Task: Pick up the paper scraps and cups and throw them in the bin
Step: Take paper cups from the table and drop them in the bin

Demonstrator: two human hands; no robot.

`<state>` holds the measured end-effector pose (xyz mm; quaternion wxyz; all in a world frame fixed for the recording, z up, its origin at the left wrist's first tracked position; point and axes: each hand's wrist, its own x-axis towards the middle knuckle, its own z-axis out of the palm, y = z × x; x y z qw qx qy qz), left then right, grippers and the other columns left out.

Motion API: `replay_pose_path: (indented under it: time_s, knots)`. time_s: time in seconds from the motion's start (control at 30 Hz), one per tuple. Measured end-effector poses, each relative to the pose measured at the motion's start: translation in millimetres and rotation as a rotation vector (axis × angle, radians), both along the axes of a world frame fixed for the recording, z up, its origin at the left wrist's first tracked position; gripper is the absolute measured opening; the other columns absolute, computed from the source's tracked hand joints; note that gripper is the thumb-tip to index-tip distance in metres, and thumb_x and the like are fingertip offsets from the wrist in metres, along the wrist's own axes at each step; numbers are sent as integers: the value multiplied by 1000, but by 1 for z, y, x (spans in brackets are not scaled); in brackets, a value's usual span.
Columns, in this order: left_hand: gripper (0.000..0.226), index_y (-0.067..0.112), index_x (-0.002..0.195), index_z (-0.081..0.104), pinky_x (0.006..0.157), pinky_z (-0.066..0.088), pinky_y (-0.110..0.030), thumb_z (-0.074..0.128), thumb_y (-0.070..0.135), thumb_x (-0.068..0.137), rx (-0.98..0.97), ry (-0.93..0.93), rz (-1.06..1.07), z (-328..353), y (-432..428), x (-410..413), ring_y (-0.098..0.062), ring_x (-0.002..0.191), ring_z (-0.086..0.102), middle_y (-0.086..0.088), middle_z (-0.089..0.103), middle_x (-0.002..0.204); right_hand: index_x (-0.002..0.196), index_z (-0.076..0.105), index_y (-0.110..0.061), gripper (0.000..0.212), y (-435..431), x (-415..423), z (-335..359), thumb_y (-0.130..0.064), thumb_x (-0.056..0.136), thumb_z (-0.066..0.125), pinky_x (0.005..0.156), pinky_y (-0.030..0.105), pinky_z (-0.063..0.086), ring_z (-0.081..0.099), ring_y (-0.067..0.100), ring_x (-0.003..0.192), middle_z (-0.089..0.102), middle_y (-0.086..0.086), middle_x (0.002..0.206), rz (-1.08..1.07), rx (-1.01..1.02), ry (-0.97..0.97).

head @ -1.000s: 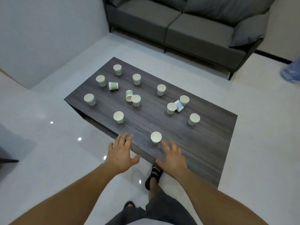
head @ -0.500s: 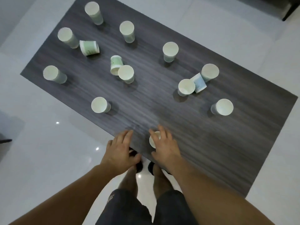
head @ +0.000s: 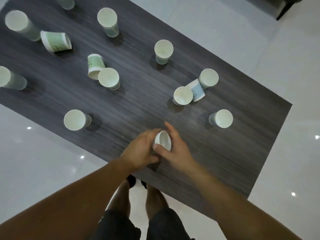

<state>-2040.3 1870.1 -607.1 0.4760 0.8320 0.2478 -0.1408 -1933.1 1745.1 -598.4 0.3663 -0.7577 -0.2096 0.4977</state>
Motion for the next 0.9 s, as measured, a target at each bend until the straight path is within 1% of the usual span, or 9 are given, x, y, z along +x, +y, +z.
replay_pose_path:
  time_s: [0.07, 0.13, 0.2, 0.23, 0.3, 0.37, 0.53, 0.7, 0.9]
  knots:
    - [76, 32, 133, 40, 90, 49, -32, 80, 37, 68, 34, -3, 7, 4, 3, 6, -11, 110, 53, 7, 53, 125, 149, 24, -42, 85, -7, 24, 10, -65, 76, 62, 106, 27, 37, 39, 2, 133, 40, -12, 149, 63, 16, -135]
    - [77, 33, 133, 37, 87, 51, -32, 79, 42, 69, 64, 25, 15, 5, 5, 9, -11, 107, 54, 8, 52, 124, 148, 34, -31, 80, -18, 60, 11, -59, 80, 63, 107, 31, 35, 35, 11, 135, 40, -3, 149, -14, -16, -540]
    - [83, 34, 137, 31, 89, 50, -33, 78, 42, 69, 82, 48, 18, 4, 7, 8, -15, 112, 54, 7, 50, 130, 148, 37, -20, 81, -27, 99, 3, -47, 80, 71, 110, 45, 34, 28, 26, 137, 35, 11, 149, -122, -178, -834]
    - [89, 35, 141, 25, 92, 49, -34, 78, 41, 69, 82, 66, 14, 4, 8, 7, -18, 115, 53, 5, 47, 134, 150, 31, -21, 86, -30, 116, -2, -46, 79, 73, 111, 51, 31, 19, 31, 141, 26, 14, 153, -107, -324, -869]
    - [101, 43, 144, 11, 95, 47, -36, 78, 41, 70, 57, 107, -2, 4, 6, 6, -19, 120, 51, 4, 41, 141, 152, 14, -32, 95, -37, 138, -16, -50, 78, 71, 111, 56, 26, 0, 33, 147, 3, 8, 160, 30, -614, -813]
    - [103, 48, 144, 6, 96, 46, -35, 78, 42, 70, 42, 110, -16, 5, 2, 10, -18, 121, 50, 5, 41, 140, 152, 11, -36, 93, -40, 151, -28, -47, 81, 70, 111, 57, 25, -4, 36, 147, -3, 5, 161, 114, -705, -709]
    - [89, 35, 144, 26, 97, 45, -31, 76, 43, 71, 110, 43, -28, 13, -8, 23, -14, 118, 51, 6, 48, 135, 148, 32, -26, 67, -44, 124, -31, -27, 89, 64, 108, 40, 32, 30, 37, 129, 25, 13, 147, 175, -607, -584]
    - [84, 31, 140, 35, 93, 45, -32, 77, 44, 68, 168, 57, -66, 33, -3, 27, -16, 116, 53, 7, 54, 130, 146, 34, -29, 68, -47, 54, -8, -28, 85, 63, 106, 38, 35, 33, 32, 128, 31, 6, 143, 98, -512, -477]
    - [81, 25, 139, 35, 94, 47, -40, 77, 33, 70, 150, 37, -168, 79, 2, 14, -23, 115, 52, -2, 52, 129, 147, 32, -33, 69, -53, -14, 48, -34, 85, 62, 105, 36, 34, 37, 30, 123, 33, 5, 140, -96, -453, -526]
